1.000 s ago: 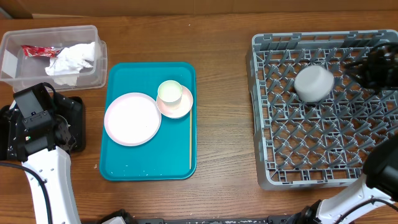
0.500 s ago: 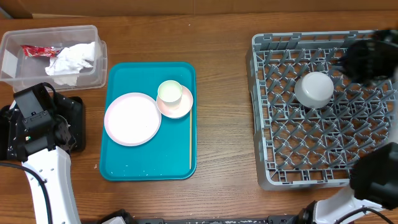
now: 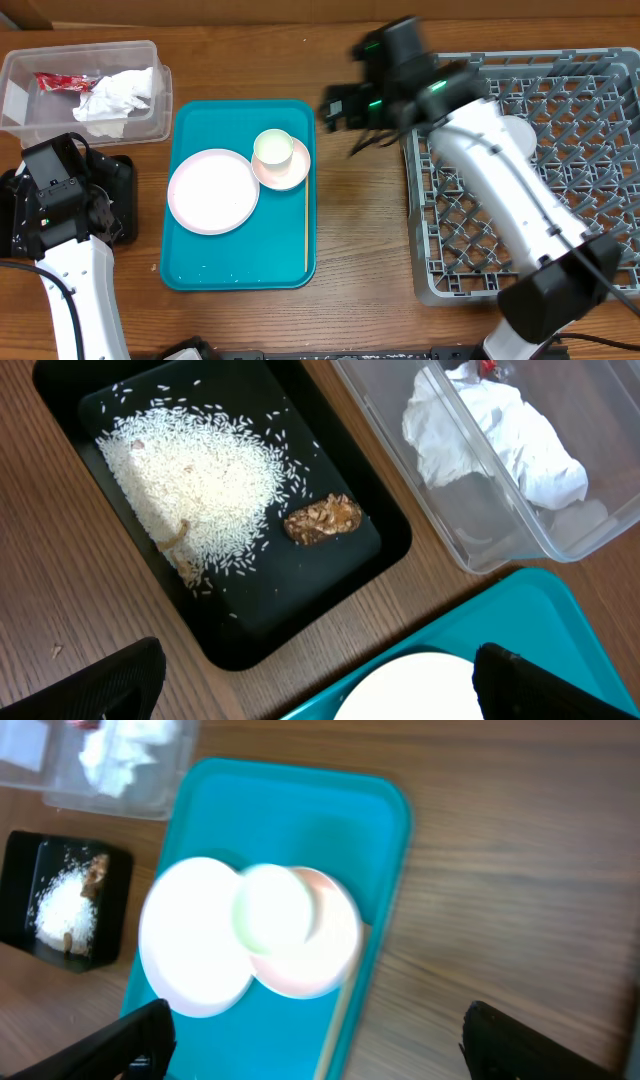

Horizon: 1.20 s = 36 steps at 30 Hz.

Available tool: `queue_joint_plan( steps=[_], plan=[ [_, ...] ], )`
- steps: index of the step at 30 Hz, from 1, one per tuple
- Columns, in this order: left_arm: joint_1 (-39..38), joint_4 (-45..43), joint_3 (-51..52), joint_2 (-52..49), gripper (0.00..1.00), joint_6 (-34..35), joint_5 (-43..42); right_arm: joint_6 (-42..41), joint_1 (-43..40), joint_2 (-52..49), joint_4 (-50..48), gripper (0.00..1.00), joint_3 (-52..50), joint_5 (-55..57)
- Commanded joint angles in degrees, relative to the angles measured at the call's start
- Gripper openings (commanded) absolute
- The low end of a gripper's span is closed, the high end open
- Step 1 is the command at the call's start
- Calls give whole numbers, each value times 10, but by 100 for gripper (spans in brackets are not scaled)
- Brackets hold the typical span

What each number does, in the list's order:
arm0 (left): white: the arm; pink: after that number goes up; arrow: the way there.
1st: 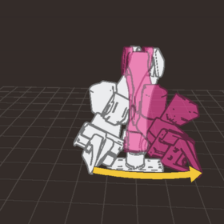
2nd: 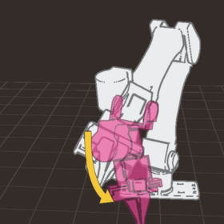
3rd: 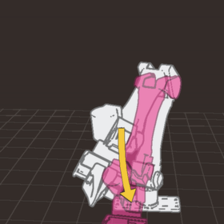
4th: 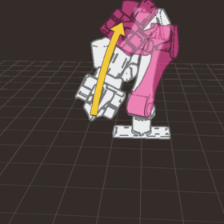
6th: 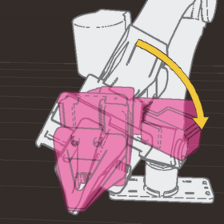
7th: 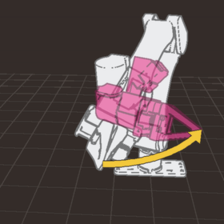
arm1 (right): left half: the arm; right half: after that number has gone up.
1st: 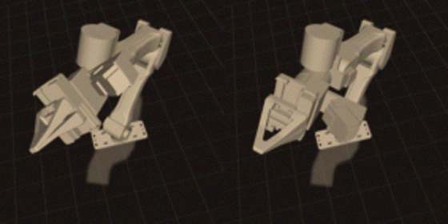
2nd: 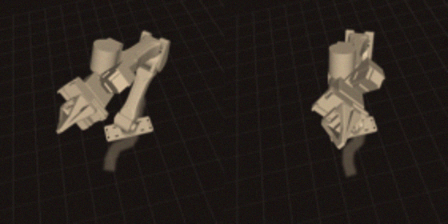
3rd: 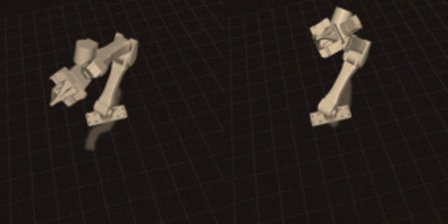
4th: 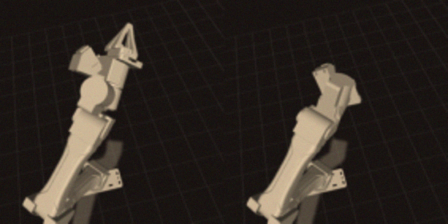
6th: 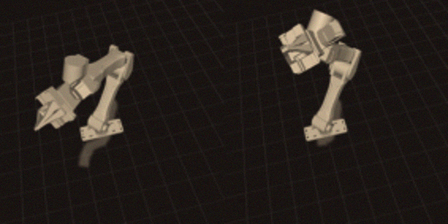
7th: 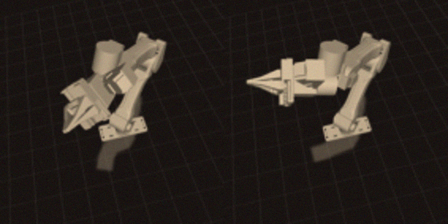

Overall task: Sort waste into correct bins and load items into the dishwasher
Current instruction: 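Move the right gripper back to the teal tray and grasp the white cup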

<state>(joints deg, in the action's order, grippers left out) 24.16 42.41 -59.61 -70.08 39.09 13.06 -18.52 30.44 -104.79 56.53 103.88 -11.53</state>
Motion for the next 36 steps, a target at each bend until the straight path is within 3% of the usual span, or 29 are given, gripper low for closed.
queue_joint_plan(
  steps=[1,5,9,20,29,33,36],
  plan=[
    [5,0,-5,0,100,8,0,-40,60,-16,-36,95,11,105],
    [5,0,-5,0,100,8,0,-40,116,-56,-99,95,11,119],
    [5,0,-5,0,100,8,0,-37,142,-106,-156,87,11,119],
    [5,0,-5,0,100,8,0,103,202,-204,-196,79,11,201],
    [5,0,-5,0,100,8,0,111,209,-230,-192,44,11,229],
    [5,0,-5,0,100,8,0,111,209,-230,-188,19,12,251],
    [5,0,-5,0,100,8,0,111,209,-229,-183,11,12,255]
  ],
)
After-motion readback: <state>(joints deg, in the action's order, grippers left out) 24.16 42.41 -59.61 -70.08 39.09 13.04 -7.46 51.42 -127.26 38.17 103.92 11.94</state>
